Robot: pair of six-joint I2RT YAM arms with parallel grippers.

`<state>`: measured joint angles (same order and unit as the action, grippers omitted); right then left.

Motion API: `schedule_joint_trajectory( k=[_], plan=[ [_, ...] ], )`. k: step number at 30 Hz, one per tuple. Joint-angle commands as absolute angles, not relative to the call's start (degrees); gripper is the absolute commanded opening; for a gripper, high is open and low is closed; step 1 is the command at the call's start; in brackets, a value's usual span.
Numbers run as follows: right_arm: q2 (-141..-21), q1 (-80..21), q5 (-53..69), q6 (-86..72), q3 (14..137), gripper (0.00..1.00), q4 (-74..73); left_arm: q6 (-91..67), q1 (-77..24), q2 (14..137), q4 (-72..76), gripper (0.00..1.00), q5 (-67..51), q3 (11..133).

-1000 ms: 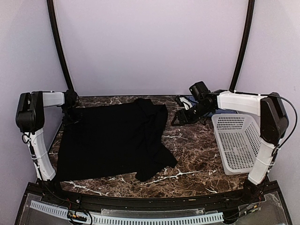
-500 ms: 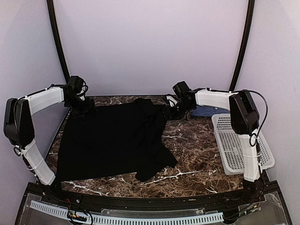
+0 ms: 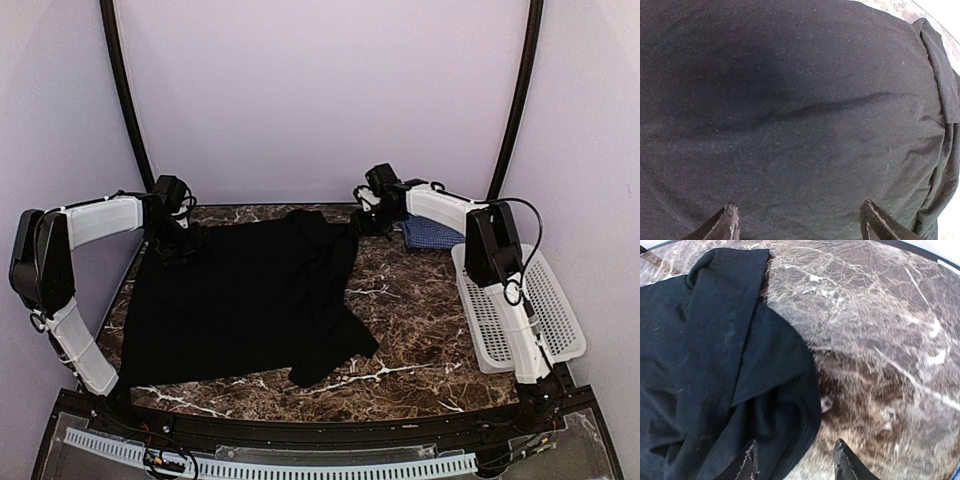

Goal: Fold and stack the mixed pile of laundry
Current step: Flatten out the crumpled T-shirt at the center of the board.

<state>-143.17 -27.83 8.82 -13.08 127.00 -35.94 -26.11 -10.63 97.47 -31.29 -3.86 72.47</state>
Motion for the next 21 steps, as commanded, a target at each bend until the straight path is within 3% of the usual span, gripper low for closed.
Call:
schedule_joint_trajectory(
  k=[1, 6, 10, 17, 21],
  plan=[
    [-147.63, -27.88, 6.58, -11.33, 133.44, 0.47, -39.26, -25.67, -10.82, 95.80, -30.97, 0.83, -3.74, 72.25],
    [-150.22, -28.28, 7.80, -9.73, 135.89, 0.32, -40.89, -25.83, -10.81, 95.71, -31.24, 0.83, -3.89, 72.86],
    [-149.94, -27.77, 5.29, -8.46, 136.21, 0.00, -42.07, -25.76, -10.82, 95.59, -31.76, 0.83, -3.15, 73.18],
    [-148.84, -23.06, -4.02, -7.63, 140.42, 0.00, -38.97, -25.23, -10.82, 96.47, -32.20, 0.83, -1.84, 73.39],
    [-150.96, -20.70, -1.89, -8.36, 145.77, 0.00, -39.18, -24.96, -10.81, 97.31, -32.75, 0.83, -1.17, 73.43]
  ],
)
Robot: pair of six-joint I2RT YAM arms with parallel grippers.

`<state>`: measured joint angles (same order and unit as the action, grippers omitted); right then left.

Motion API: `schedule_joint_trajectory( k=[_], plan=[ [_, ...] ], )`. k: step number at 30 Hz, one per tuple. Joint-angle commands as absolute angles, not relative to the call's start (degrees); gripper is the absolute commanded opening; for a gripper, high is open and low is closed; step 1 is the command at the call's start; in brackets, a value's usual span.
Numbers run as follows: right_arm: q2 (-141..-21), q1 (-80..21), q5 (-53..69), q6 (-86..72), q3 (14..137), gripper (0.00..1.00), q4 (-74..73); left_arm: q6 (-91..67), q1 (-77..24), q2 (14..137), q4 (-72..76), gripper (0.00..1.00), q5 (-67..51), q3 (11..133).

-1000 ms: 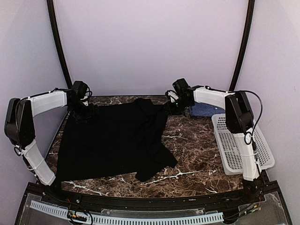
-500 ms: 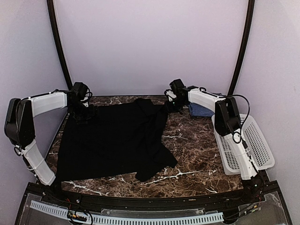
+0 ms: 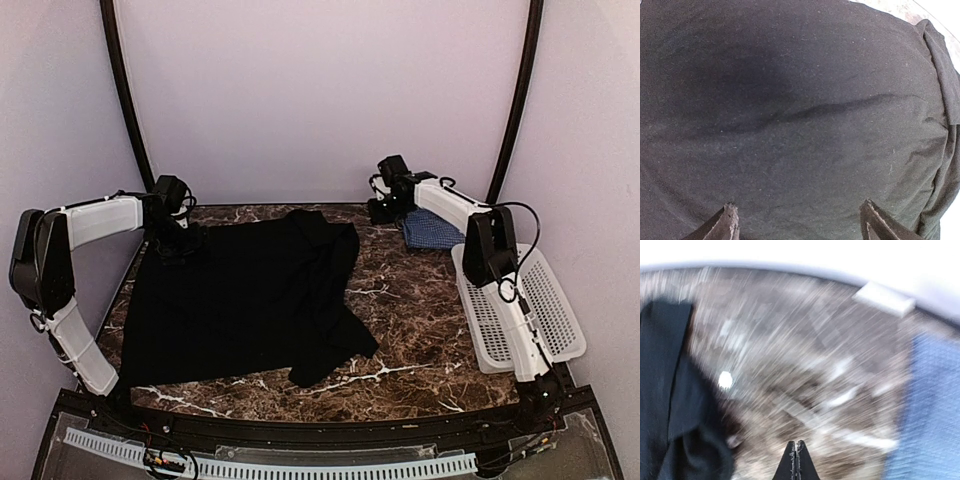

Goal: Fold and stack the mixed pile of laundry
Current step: Flatten out the crumpled T-shirt at the center of the board.

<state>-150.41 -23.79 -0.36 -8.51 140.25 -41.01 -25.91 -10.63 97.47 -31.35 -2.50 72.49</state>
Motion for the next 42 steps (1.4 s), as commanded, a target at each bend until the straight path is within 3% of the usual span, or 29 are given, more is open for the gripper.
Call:
schedule_joint_trajectory(
  k=[1, 4, 6, 8, 15, 34, 38, 40, 42],
  plan=[
    [-150.46, -20.52, -0.49, -8.69, 145.20, 0.00, -38.26, -24.96, -10.81, 97.39, -32.77, 0.83, -1.29, 73.45],
    [-147.69, -20.48, 12.32, -9.07, 141.18, 0.02, -35.49, -25.04, -10.81, 97.42, -32.87, 0.83, -1.67, 73.56],
    [-146.25, -20.48, 19.55, -9.31, 139.17, 0.22, -36.00, -25.09, -10.81, 97.36, -32.89, 0.83, -1.73, 73.67],
    [-145.23, -20.68, 22.13, -9.13, 137.38, 0.34, -37.39, -25.05, -10.81, 97.19, -33.09, 0.83, -1.75, 73.80],
    [-144.08, -22.05, 25.99, -5.12, 132.62, 0.41, -39.29, -25.17, -10.81, 96.54, -33.15, 0.83, -1.73, 74.00],
    [-154.97, -26.02, 16.42, -3.46, 143.77, 0.32, -45.68, -25.58, -10.81, 96.63, -32.57, 0.83, -2.57, 73.65],
    [-155.91, -26.53, 15.85, -3.25, 144.15, 0.18, -46.24, -25.49, -10.81, 96.66, -32.46, 0.83, -2.44, 73.59],
    [-155.92, -26.53, 15.19, -3.31, 144.22, 0.00, -46.17, -25.49, -10.81, 96.86, -32.41, 0.83, -2.37, 73.57],
    [-155.13, -26.40, 12.69, -3.15, 144.23, 0.00, -46.03, -25.55, -10.81, 97.21, -32.42, 0.83, -2.22, 73.56]
  ],
)
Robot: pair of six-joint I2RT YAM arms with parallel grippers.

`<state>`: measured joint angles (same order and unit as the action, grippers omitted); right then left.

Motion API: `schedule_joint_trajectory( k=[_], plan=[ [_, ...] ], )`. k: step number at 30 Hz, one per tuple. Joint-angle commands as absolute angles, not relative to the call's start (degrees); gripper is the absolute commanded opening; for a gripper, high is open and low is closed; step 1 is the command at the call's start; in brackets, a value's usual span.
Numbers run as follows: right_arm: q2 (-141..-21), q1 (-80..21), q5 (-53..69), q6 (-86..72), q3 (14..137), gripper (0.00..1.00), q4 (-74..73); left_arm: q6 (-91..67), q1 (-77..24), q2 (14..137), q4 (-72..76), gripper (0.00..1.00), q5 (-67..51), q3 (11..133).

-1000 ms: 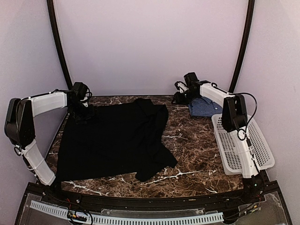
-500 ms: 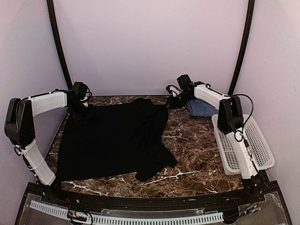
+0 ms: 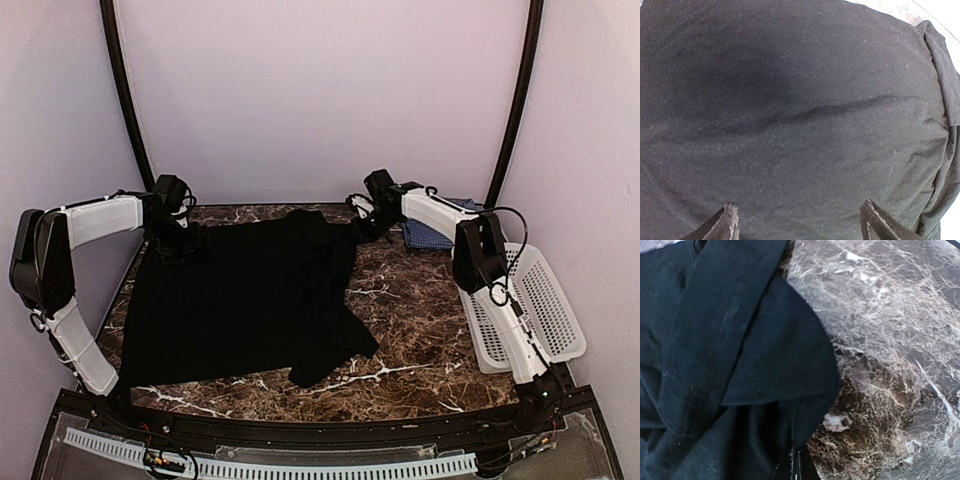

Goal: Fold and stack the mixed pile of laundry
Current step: Flatten out the crumpled T-shirt at the center of the board.

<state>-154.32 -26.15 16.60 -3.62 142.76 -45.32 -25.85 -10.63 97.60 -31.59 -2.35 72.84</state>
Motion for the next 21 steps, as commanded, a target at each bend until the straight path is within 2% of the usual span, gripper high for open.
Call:
schedule_joint_trajectory(
  k=[1, 7, 21],
  plan=[
    [-154.47, -26.34, 10.77, -3.03, 144.16, 0.00, -45.82, -25.61, -10.85, 97.38, -32.56, 0.83, -2.08, 73.56],
    [-151.64, -22.73, 0.51, -2.37, 145.53, 0.00, -43.24, -26.63, -10.54, 100.04, -36.04, 0.83, 3.88, 75.03],
    [-156.23, -20.18, -14.14, 9.11, 150.99, 0.02, -27.41, -26.55, -9.93, 101.57, -35.38, 0.83, 1.34, 75.01]
  ],
)
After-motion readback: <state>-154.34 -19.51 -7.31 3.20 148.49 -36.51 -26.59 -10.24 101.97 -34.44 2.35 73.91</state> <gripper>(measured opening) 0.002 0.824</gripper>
